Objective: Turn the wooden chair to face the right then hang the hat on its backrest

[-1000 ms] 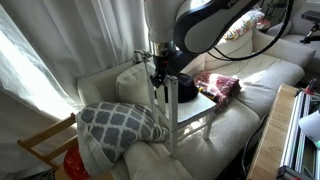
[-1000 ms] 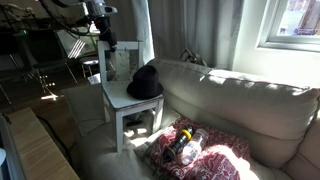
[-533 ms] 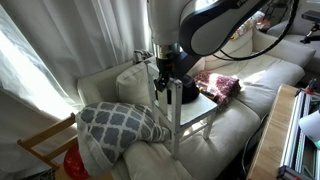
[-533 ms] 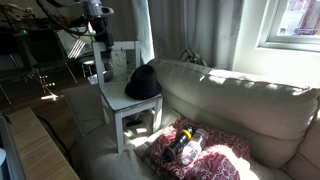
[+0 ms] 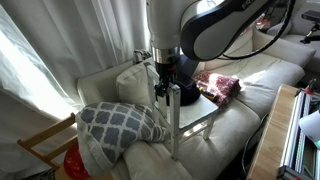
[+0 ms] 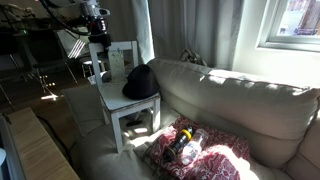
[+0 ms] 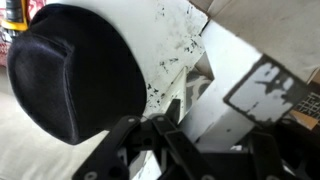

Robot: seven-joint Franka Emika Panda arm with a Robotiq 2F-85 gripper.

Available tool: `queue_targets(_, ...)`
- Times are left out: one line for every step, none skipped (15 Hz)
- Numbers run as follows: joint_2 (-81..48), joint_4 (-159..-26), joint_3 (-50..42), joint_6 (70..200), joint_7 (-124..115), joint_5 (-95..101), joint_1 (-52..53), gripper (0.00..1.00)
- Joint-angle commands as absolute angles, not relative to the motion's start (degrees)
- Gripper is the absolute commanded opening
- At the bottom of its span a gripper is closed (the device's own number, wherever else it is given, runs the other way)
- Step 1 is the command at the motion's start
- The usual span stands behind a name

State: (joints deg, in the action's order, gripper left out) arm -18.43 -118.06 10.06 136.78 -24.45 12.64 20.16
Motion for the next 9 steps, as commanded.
queue_targets(-16.8,-119.4,10.8,141.4,-16.2,13.8,19.8,0.69)
queue_targets(-16.3,-119.3,11.0,142.6,-14.6,12.6,19.3,0.79)
queue_targets(-16.0,-119.3,10.9,143.2,-13.5,12.4,19.1,0.86)
queue_targets(-15.8,-119.3,11.0,143.3,-12.1,11.8,18.8,0.92)
queue_targets(-15.7,-119.4,10.9,142.6,-11.2,11.8,18.7,0.99)
queue_targets(-15.7,-119.5,10.9,142.0,-10.4,11.8,18.6,1.00)
queue_targets(-15.7,-119.5,10.9,141.4,-9.7,11.5,18.4,1.00)
queue_targets(-15.6,-119.6,10.7,141.0,-9.5,12.1,18.4,1.00)
queue_targets(-15.6,-119.7,10.6,140.9,-9.3,12.1,18.3,1.00)
